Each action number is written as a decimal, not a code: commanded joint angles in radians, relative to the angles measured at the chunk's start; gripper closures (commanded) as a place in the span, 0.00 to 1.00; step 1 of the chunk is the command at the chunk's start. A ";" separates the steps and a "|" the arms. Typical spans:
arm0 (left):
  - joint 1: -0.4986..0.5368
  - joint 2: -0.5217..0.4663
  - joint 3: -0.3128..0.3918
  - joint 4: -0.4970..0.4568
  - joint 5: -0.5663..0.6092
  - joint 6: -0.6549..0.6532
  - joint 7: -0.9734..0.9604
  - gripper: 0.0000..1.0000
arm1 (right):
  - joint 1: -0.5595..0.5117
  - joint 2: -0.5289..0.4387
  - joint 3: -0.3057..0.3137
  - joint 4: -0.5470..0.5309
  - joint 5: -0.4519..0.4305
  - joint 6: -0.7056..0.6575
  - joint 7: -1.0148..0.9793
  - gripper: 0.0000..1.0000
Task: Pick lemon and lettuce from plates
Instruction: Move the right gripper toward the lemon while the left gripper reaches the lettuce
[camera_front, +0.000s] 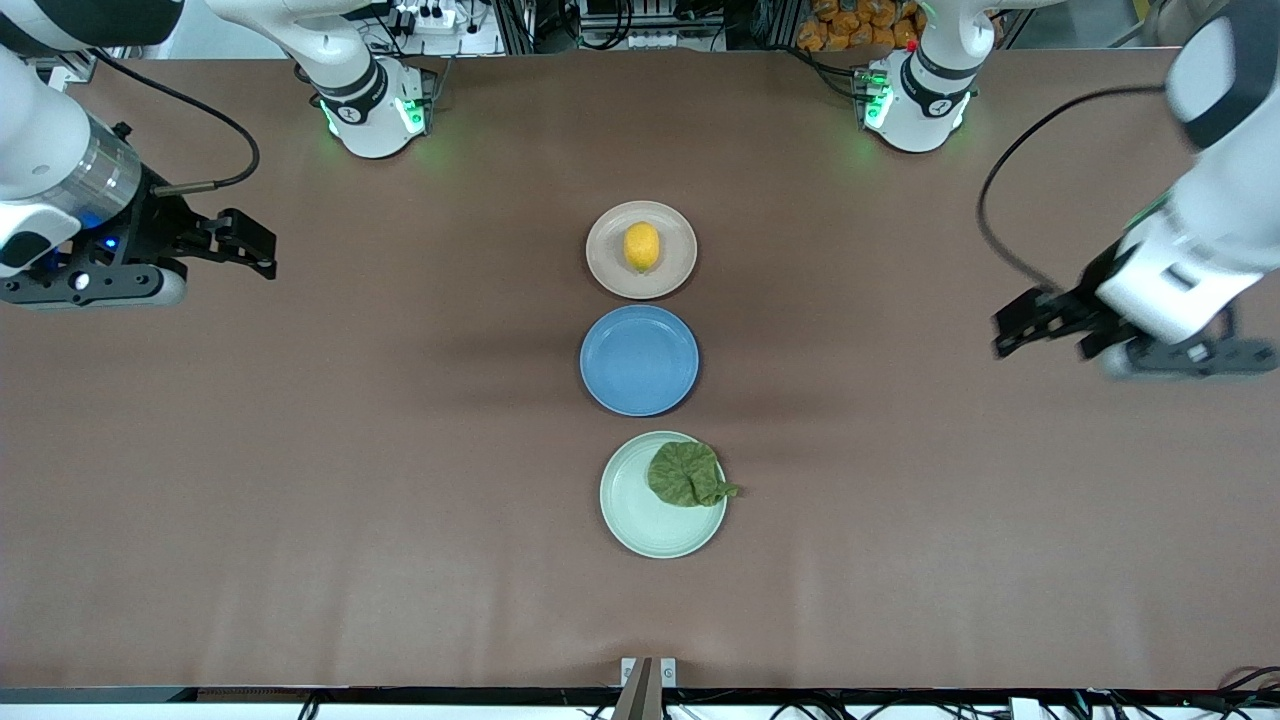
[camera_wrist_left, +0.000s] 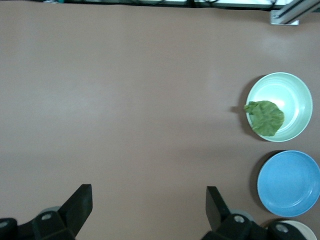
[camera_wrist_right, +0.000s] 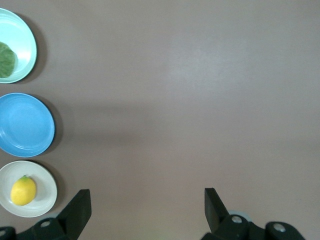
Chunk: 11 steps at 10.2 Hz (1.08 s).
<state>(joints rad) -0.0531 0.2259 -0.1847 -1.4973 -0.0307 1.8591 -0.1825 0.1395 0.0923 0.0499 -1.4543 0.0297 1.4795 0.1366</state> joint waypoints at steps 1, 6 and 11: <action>-0.071 0.108 0.005 0.017 -0.020 0.133 0.017 0.00 | 0.058 0.003 -0.001 -0.021 0.045 -0.007 0.122 0.00; -0.226 0.309 0.007 0.020 -0.012 0.441 0.018 0.00 | 0.276 0.044 -0.001 -0.130 0.170 0.079 0.428 0.00; -0.343 0.480 0.019 0.028 0.049 0.711 0.084 0.00 | 0.533 0.155 -0.001 -0.265 0.173 0.337 0.662 0.00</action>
<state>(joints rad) -0.3678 0.6831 -0.1836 -1.4959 -0.0188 2.5396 -0.1415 0.6137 0.2428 0.0586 -1.6407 0.1877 1.7156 0.7313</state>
